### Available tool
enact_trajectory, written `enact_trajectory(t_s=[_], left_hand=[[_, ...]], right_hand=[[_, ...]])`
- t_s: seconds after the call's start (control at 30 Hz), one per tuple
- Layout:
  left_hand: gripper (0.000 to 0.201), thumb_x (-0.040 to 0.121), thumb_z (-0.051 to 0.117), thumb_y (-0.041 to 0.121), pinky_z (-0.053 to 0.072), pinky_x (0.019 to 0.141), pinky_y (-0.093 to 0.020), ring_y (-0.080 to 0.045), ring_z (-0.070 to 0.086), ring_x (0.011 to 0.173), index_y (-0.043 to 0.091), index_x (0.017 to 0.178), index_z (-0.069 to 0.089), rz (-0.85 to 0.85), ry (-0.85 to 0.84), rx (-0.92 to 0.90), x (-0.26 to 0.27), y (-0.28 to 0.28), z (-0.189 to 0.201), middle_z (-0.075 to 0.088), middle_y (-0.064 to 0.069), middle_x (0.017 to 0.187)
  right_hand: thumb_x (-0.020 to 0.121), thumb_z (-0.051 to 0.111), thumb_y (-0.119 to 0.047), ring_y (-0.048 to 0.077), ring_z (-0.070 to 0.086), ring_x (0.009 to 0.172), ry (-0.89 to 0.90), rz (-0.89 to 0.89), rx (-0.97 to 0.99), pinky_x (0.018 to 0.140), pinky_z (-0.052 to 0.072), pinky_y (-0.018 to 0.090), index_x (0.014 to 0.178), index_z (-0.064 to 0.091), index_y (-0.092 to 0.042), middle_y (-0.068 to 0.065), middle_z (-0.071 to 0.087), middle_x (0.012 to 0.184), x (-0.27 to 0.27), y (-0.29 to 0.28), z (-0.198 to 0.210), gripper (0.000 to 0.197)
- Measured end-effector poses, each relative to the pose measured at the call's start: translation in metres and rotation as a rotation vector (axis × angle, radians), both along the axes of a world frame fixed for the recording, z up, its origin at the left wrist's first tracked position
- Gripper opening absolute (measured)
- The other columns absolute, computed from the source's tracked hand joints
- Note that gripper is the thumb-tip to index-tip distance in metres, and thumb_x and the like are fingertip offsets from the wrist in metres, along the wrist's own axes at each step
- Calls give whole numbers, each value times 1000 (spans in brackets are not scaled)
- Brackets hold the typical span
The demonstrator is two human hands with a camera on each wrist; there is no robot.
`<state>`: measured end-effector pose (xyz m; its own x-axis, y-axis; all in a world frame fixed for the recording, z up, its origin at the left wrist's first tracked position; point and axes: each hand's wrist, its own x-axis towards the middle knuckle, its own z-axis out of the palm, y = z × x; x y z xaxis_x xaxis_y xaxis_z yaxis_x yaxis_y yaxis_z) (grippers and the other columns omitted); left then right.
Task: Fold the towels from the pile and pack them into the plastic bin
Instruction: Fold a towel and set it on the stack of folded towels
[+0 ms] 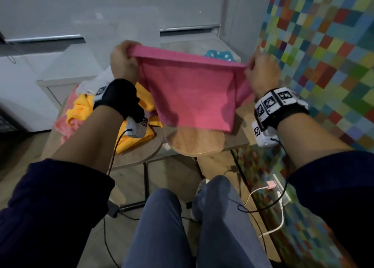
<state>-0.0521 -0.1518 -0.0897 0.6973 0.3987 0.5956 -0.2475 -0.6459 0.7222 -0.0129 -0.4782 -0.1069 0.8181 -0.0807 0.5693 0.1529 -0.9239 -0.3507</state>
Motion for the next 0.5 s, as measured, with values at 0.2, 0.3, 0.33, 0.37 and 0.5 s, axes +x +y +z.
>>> enact_trajectory(t_s=[0.2, 0.3, 0.33, 0.37, 0.5], left_hand=[[37, 67, 46, -7, 48, 67, -14, 13, 57, 64, 10, 93, 65, -276, -71, -145, -11, -2, 14, 65, 26, 62], [26, 82, 56, -5, 45, 46, -15, 4, 53, 42, 18, 75, 66, -442, 256, -150, -28, -2, -20, 60, 16, 45], [27, 87, 58, 0, 44, 44, -13, 2, 53, 40, 20, 71, 66, -482, 385, -142, -32, 1, -33, 59, 13, 44], [24, 89, 58, 4, 44, 43, -11, 2, 54, 41, 20, 73, 66, -500, 522, -119, -37, 3, -45, 60, 12, 45], [10, 88, 61, 20, 43, 51, -16, -9, 53, 55, 12, 82, 66, -485, 910, 122, -50, 8, -76, 59, 5, 58]], right_hand=[[87, 42, -5, 16, 50, 82, -212, 87, 406, 70, 39, 28, 95, 48, -14, 4, 53, 88, -11, -15, 4, 14], [88, 36, -14, 29, 57, 89, -65, 13, 425, 78, 43, 38, 92, 56, -5, 17, 53, 88, -25, -27, -36, 22], [88, 35, -18, 35, 58, 94, 15, -22, 411, 80, 44, 40, 93, 58, 2, 21, 55, 90, -32, -30, -47, 31], [88, 34, -22, 38, 58, 97, 109, -47, 401, 81, 45, 40, 94, 59, 7, 24, 58, 94, -39, -32, -58, 38], [96, 35, -31, 37, 56, 104, 512, -147, 285, 89, 43, 40, 107, 58, 11, 26, 59, 112, -64, -37, -97, 49]])
